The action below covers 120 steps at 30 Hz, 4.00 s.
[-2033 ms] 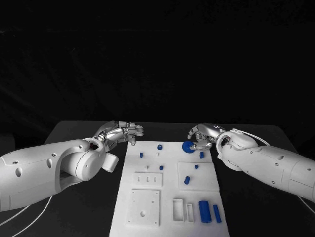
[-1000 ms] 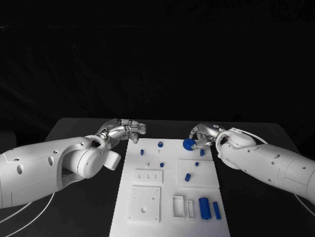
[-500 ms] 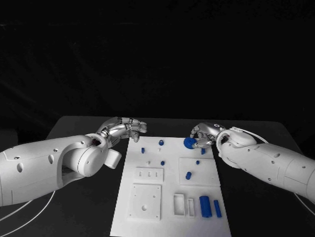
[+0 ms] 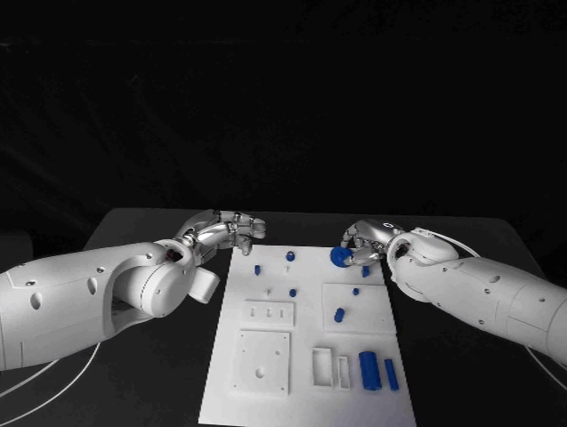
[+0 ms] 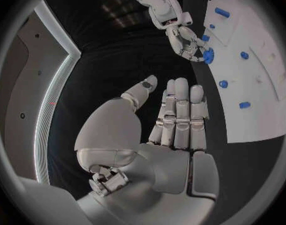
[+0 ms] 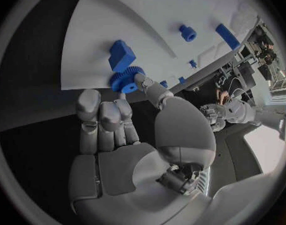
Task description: Assemble the parts on the task board
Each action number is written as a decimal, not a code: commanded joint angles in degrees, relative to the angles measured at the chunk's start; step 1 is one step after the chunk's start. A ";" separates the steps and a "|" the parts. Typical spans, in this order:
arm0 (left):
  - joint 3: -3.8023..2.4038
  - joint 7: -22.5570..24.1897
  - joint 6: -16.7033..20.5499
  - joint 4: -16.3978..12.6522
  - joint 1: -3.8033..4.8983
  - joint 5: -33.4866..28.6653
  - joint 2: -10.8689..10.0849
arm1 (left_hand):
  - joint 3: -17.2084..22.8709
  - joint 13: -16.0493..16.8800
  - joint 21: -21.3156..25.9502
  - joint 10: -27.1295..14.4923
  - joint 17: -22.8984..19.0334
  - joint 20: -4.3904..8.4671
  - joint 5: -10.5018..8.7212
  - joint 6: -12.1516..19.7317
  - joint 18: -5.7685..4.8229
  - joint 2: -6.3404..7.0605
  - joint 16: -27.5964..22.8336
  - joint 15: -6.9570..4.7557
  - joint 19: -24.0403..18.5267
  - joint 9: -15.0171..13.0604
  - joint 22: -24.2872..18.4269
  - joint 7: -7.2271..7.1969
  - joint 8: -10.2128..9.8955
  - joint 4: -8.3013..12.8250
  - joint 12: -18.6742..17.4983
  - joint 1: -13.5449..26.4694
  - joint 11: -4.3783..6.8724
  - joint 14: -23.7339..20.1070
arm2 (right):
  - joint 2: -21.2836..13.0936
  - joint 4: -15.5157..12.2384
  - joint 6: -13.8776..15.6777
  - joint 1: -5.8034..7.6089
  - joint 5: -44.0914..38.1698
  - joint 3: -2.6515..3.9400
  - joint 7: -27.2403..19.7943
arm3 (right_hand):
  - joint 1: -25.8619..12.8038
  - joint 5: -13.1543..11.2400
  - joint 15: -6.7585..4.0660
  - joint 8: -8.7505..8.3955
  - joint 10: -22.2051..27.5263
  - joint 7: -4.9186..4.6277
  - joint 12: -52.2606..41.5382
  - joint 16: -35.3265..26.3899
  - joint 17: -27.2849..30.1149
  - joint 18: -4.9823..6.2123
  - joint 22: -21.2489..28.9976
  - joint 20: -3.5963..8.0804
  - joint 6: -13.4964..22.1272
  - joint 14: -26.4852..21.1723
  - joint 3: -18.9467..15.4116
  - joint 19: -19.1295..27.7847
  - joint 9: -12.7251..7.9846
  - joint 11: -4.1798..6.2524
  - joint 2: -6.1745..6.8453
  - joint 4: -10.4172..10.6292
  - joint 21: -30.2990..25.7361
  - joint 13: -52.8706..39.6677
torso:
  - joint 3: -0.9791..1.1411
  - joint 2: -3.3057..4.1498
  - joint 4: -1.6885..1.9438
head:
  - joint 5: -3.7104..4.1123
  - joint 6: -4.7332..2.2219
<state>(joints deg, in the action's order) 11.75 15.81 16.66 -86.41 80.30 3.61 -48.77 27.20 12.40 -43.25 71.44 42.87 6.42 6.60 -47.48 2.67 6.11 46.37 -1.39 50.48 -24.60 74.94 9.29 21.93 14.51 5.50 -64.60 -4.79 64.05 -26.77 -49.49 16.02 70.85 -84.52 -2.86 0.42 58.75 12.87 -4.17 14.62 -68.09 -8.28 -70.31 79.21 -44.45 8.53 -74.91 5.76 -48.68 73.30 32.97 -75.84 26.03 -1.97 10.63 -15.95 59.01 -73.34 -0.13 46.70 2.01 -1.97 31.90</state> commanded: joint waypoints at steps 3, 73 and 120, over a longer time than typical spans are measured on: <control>-0.05 0.35 -0.54 -0.32 0.07 0.30 0.01 | 0.20 0.07 -0.31 -0.04 0.02 0.46 -0.24 -0.24 1.17 0.03 0.25 0.16 -0.23 -0.10 0.55 0.31 -0.32 0.13 -0.41 0.70 -0.18 -0.14 | 0.61 0.26 -1.11 -0.40 -3.63 -0.23 2.18 | -0.56 0.42 -0.04 -0.07 -0.43 -0.43 -0.24 0.16 -0.16 6.47 -1.19 0.29 -0.18 -0.45 -0.25 0.04 -0.05 -0.18 -0.09 0.33 0.40 0.03 | -0.02 -0.02 -0.02 | -0.19 -0.32; -0.03 0.56 0.29 0.36 0.11 0.37 0.23 | 0.49 0.24 -0.49 0.05 0.02 0.44 -0.14 -0.34 1.22 -0.12 0.30 0.16 -0.28 -0.33 0.45 0.27 -0.41 0.30 -0.56 0.50 -0.17 -0.13 | -2.07 -12.09 8.08 -0.08 -21.99 -1.21 12.05 | -0.88 -8.08 -2.32 3.14 -3.95 2.12 -1.66 -1.93 -3.26 6.47 -0.76 0.33 -7.74 0.81 11.77 -0.45 1.09 2.24 1.51 8.00 2.23 -0.91 | 0.12 -0.06 -0.03 | 0.18 0.07; -0.04 0.26 0.33 0.18 0.12 0.21 0.89 | 0.57 0.33 -0.59 0.09 0.01 0.43 -0.11 -0.34 1.24 -0.13 0.33 0.16 -0.31 -0.46 0.39 0.27 -0.50 0.44 -0.66 0.46 -0.17 -0.12 | 8.36 -10.33 7.99 -1.91 -28.20 -3.35 13.97 | 0.75 -9.76 -2.34 2.91 -4.00 2.13 -0.97 -2.44 -3.86 6.47 -0.68 0.41 -7.65 1.05 13.90 -0.85 1.21 2.26 4.29 10.13 2.42 -0.52 | -0.05 0.09 0.22 | -1.00 0.11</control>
<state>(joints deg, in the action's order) 11.76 15.75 16.99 -86.16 80.35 3.84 -48.01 27.49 12.67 -43.47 71.45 42.86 6.33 6.60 -47.68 2.68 6.11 46.37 -1.39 50.38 -24.98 74.92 9.50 21.69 14.81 5.05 -64.60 -4.58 64.05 -18.62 -60.19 25.58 69.05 -111.98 -6.14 14.38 59.05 3.10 -6.24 17.69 -72.20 -5.04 -71.54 77.14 -48.24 8.45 -74.91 6.03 -55.49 74.31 46.58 -76.54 26.36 0.31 15.04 -6.01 61.22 -73.96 -0.20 46.84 2.22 -2.99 31.96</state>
